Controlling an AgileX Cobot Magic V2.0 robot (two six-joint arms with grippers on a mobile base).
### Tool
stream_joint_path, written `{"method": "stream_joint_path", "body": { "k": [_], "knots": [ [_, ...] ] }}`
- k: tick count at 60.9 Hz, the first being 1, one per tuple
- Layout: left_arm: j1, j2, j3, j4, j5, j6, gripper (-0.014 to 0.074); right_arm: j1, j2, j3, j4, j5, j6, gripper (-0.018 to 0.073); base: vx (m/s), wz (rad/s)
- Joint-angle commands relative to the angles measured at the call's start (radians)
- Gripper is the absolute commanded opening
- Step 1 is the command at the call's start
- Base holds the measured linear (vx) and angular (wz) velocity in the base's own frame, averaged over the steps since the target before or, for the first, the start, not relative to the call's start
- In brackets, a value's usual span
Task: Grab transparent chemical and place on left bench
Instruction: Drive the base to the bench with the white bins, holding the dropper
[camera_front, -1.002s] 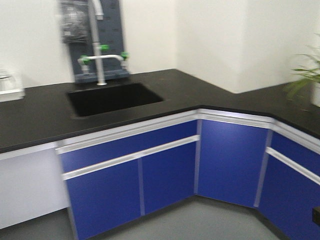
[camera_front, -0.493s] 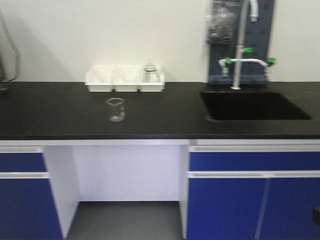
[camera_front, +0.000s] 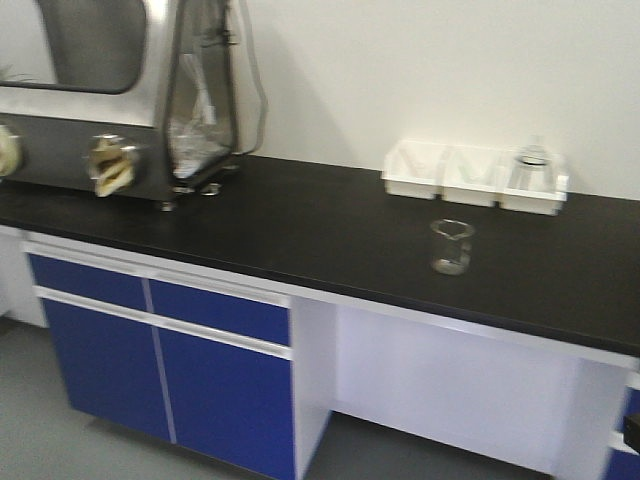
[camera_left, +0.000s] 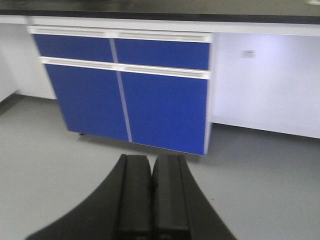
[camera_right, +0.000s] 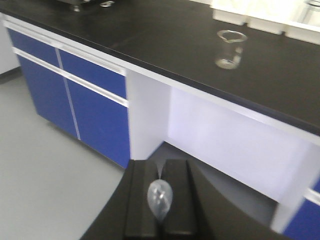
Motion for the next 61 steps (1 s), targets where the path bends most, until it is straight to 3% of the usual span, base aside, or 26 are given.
{"method": "stream_joint_path", "body": {
  "k": [1,24,61],
  "knots": [
    [-0.002,-0.019,0.016,-0.001,-0.078,-0.008,-0.0003,0.001,-0.005,-0.035,0.000,-0.077,-0.009,0.0000,0.31,0.62],
    [-0.002,-0.019,0.016,-0.001,-0.078,-0.008,-0.0003,0.001,-0.005,-0.035,0.000,-0.077,-0.009,0.0000,0.38,0.29],
    [-0.002,-0.019,0.016,-0.001,-0.078,-0.008,-0.0003,0.001,-0.005,-0.035,0.000,-0.077,-0.009,0.0000,0.43,-0.21]
  ]
}}
